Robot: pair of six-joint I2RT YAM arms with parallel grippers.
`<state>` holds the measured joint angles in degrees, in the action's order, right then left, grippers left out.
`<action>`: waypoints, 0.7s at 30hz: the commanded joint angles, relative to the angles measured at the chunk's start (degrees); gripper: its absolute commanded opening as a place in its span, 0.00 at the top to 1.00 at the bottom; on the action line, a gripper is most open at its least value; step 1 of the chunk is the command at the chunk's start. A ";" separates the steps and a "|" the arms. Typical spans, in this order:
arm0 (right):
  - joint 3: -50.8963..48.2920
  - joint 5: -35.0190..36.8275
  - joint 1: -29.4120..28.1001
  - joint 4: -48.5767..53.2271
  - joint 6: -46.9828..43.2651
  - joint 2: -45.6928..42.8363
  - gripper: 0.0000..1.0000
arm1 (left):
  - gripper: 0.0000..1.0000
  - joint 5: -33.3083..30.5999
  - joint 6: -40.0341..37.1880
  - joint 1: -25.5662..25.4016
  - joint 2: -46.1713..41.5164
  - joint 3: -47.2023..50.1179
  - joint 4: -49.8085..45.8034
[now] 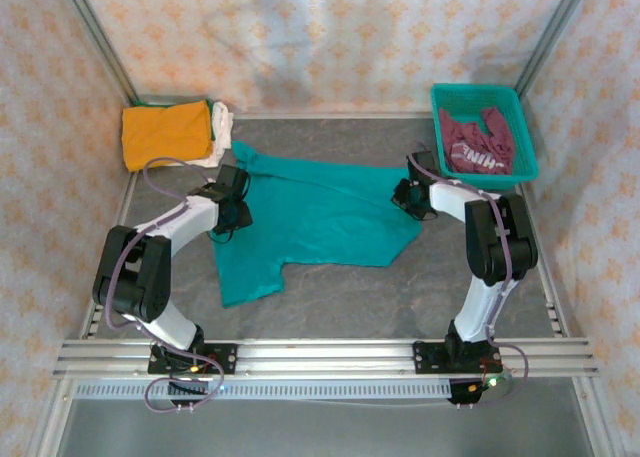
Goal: Fold and stack the t-shirts
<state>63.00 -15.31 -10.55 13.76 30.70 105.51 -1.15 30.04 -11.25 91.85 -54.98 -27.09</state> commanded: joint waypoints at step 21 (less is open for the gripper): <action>6.02 -2.73 0.35 3.91 2.34 -6.26 1.00 | 0.52 -4.29 2.04 0.57 -0.33 3.21 1.96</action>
<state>65.58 -16.60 -10.52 16.71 31.55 101.27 -2.52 31.00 -11.20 92.14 -52.40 -25.47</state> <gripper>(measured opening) 0.045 0.479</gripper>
